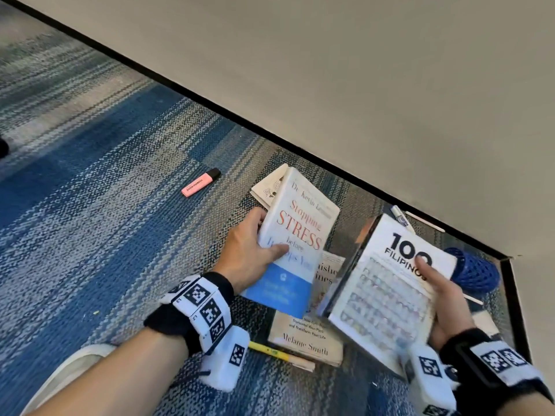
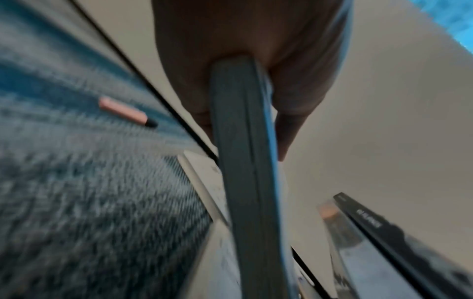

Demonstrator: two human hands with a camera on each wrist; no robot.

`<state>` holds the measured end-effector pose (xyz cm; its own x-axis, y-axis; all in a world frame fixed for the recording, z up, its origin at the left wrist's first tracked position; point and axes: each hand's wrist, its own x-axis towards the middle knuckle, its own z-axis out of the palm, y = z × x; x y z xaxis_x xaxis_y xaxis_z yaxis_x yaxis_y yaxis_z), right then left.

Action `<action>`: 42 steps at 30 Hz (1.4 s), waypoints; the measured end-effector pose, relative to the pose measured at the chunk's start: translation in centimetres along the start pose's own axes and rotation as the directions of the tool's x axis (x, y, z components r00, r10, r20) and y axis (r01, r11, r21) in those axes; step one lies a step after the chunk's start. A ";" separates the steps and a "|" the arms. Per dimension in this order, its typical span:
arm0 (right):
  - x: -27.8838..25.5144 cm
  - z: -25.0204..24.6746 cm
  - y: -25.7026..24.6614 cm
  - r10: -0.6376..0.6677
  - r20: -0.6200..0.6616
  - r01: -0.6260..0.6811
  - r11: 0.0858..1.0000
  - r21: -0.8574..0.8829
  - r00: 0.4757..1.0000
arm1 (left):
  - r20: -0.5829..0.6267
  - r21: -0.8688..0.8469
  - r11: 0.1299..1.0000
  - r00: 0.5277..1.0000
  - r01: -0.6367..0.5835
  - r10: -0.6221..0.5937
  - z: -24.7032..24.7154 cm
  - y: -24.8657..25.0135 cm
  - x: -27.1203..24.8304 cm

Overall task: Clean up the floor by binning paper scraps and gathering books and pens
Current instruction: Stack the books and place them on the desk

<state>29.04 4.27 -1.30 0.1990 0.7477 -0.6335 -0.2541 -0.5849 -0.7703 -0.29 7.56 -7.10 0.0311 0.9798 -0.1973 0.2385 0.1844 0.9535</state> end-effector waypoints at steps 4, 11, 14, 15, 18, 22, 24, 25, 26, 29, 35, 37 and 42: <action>-0.7 0.4 -0.9 0.019 0.035 -0.021 0.997 0.071 0.999 | 0.133 -0.073 0.971 0.967 0.229 -0.218 4.3 -2.8 -0.7; 1.9 2.7 4.2 0.120 0.051 -0.112 0.984 -0.136 0.991 | 0.014 0.428 0.838 0.924 0.340 -0.382 8.1 -5.9 -2.2; 5.3 1.0 7.7 0.036 -0.057 -0.054 0.930 -0.364 0.998 | 0.190 0.226 0.880 0.867 0.418 -0.460 7.7 -6.6 -1.3; 6.2 0.4 8.4 0.052 -0.080 -0.082 0.903 -0.422 0.995 | 0.249 0.147 0.885 0.849 0.443 -0.466 7.6 -6.9 -1.1; 6.0 0.9 8.7 0.169 -0.058 -0.178 0.924 -0.337 0.984 | 0.362 0.094 0.887 0.815 0.452 -0.453 7.2 -6.9 -0.6; 4.3 2.2 8.3 0.195 -0.019 -0.193 0.945 -0.263 0.981 | 0.321 0.382 0.843 0.801 0.378 -0.505 8.0 -5.0 -0.4; 3.8 2.3 7.8 0.200 0.009 -0.192 0.951 -0.244 0.980 | 0.322 0.400 0.828 0.785 0.394 -0.529 8.8 -4.0 -0.6; 3.4 2.4 7.6 0.203 0.005 -0.197 0.952 -0.234 0.979 | 0.315 0.369 0.823 0.775 0.432 -0.548 9.1 -3.8 -0.6; 3.1 2.5 7.5 0.204 0.003 -0.198 0.954 -0.223 0.979 | 0.300 0.326 0.816 0.766 0.478 -0.569 9.2 -3.7 -0.5; 2.7 2.6 7.3 0.231 0.067 -0.216 0.959 -0.183 0.971 | 0.251 0.191 0.790 0.749 0.583 -0.613 9.1 -3.8 0.1; 2.1 1.7 7.7 0.105 0.231 -0.085 0.992 -0.093 0.967 | 0.301 -0.268 0.820 0.853 0.505 -0.427 10.0 -3.3 -1.8; 2.5 1.2 7.2 -0.045 0.277 0.079 0.991 -0.111 0.960 | 0.270 -0.289 0.889 0.921 0.356 -0.281 9.9 -2.3 -1.9; 2.1 1.6 3.3 -0.230 0.372 0.301 0.943 -0.145 0.899 | 0.202 -0.238 0.968 0.971 -0.080 0.130 6.9 2.0 -0.7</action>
<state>27.14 4.41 -5.04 -0.1145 0.9237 -0.3655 -0.0422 -0.3721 -0.9272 6.83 6.69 -6.60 0.2574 0.9596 -0.1141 -0.0022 0.1186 0.9929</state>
